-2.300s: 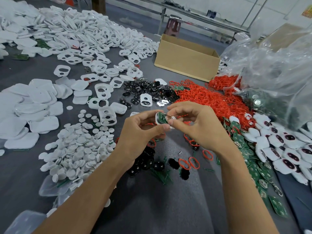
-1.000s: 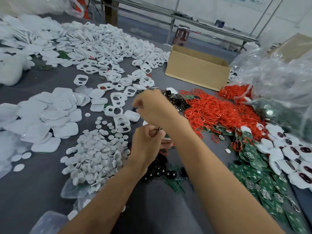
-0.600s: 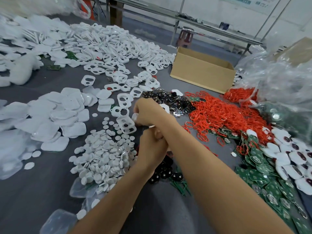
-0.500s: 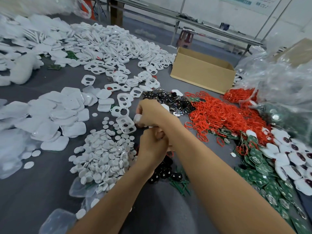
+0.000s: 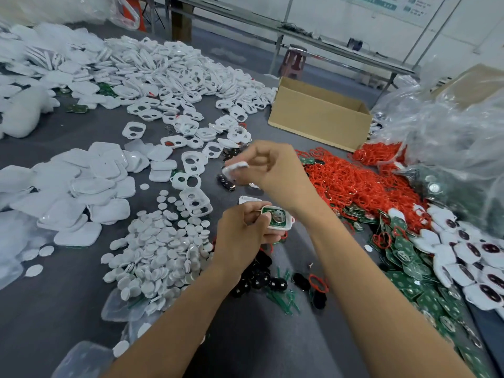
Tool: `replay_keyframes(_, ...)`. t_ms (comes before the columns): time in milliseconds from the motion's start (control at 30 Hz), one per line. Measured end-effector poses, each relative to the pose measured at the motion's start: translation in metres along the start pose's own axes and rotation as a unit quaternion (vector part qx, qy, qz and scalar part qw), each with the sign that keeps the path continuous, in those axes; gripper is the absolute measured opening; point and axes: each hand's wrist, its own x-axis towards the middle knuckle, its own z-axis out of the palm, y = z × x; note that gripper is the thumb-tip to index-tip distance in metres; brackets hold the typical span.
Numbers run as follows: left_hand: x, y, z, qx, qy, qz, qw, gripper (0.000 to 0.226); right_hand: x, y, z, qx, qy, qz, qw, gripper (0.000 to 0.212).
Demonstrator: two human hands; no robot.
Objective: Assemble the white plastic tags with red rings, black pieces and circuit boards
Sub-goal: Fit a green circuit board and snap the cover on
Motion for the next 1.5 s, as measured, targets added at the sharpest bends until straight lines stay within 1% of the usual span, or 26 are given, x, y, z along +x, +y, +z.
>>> replay_keyframes(67,0.0,0.0,0.0,0.0,0.003,-0.005,1.0,0.019,-0.02,0.004,-0.004,-0.008,0.054,-0.041,0.998,0.029)
replay_keyframes(133,0.001,-0.001,0.0,-0.003,0.007,-0.005,1.0,0.02,-0.039,0.009,-0.008,0.021,0.087,-0.07,0.993,0.035)
replay_keyframes(300,-0.001,-0.001,0.001,-0.02,-0.002,0.002,1.0,0.019,-0.064,0.013,-0.014,0.039,0.126,-0.125,0.983,0.035)
replay_keyframes(533,0.001,-0.002,0.001,-0.026,0.006,0.014,1.0,0.018,-0.07,0.014,-0.022,-0.019,0.161,-0.178,0.971,0.033)
replay_keyframes(600,0.001,-0.003,0.0,-0.024,0.004,0.015,1.0,0.021,-0.071,0.015,-0.022,-0.037,0.17,-0.179,0.968,0.036)
replay_keyframes(667,0.001,-0.001,0.001,-0.023,0.003,0.013,1.0,0.021,-0.072,0.017,-0.022,-0.027,0.175,-0.161,0.971,0.037)
replay_keyframes(733,0.0,-0.001,0.001,-0.014,0.002,0.011,1.0,0.02,-0.072,0.017,-0.02,-0.011,0.169,-0.134,0.977,0.027)
replay_keyframes(800,-0.002,0.0,0.0,-0.004,-0.005,0.011,1.0,0.018,-0.072,0.018,-0.019,-0.024,0.14,-0.118,0.983,0.01)
replay_keyframes(867,-0.003,0.002,0.001,0.0,-0.012,0.011,1.0,0.019,-0.071,0.02,-0.019,-0.043,0.115,-0.109,0.986,0.002)
replay_keyframes(900,-0.003,0.002,0.001,-0.006,-0.012,0.008,1.0,0.019,-0.07,0.022,-0.019,-0.065,0.121,-0.104,0.985,0.004)
replay_keyframes(933,-0.003,0.003,0.001,-0.015,-0.009,0.003,1.0,0.019,-0.069,0.023,-0.02,-0.097,0.138,-0.101,0.981,0.01)
replay_keyframes(1000,-0.003,0.004,0.002,-0.035,0.002,-0.004,0.999,0.02,-0.066,0.026,-0.025,-0.189,0.169,-0.095,0.963,0.02)
replay_keyframes(1033,-0.003,0.004,0.002,-0.044,0.006,-0.006,0.999,0.019,-0.065,0.027,-0.028,-0.239,0.171,-0.086,0.952,0.028)
replay_keyframes(1067,-0.002,0.004,0.002,-0.053,0.009,-0.006,0.999,0.018,-0.064,0.027,-0.03,-0.287,0.162,-0.073,0.941,0.035)
replay_keyframes(1100,-0.002,0.004,0.002,-0.059,0.011,-0.005,0.998,0.017,-0.064,0.027,-0.032,-0.329,0.144,-0.06,0.931,0.038)
replay_keyframes(1133,-0.002,0.003,0.002,-0.061,0.012,-0.003,0.998,0.016,-0.064,0.027,-0.032,-0.364,0.121,-0.048,0.922,0.036)
replay_keyframes(1200,-0.001,0.001,0.001,-0.056,0.016,0.0,0.998,0.016,-0.064,0.027,-0.03,-0.402,0.076,-0.026,0.912,0.022)
replay_keyframes(1233,0.0,0.001,0.001,-0.051,0.018,0.002,0.999,0.016,-0.065,0.027,-0.029,-0.407,0.056,-0.017,0.912,0.017)
replay_keyframes(1333,0.0,-0.001,0.001,-0.047,0.015,0.006,0.999,0.017,-0.064,0.026,-0.031,-0.398,0.022,-0.01,0.917,0.016)
replay_keyframes(1367,-0.001,-0.001,0.001,-0.05,0.014,0.007,0.999,0.018,-0.064,0.025,-0.034,-0.39,0.011,-0.01,0.921,0.017)
replay_keyframes(1467,-0.001,0.0,0.002,-0.062,0.007,0.008,0.998,0.018,-0.065,0.023,-0.041,-0.37,-0.029,-0.012,0.928,0.034)
replay_keyframes(1500,-0.001,0.0,0.002,-0.064,0.007,0.008,0.998,0.018,-0.065,0.022,-0.042,-0.365,-0.032,-0.014,0.93,0.037)
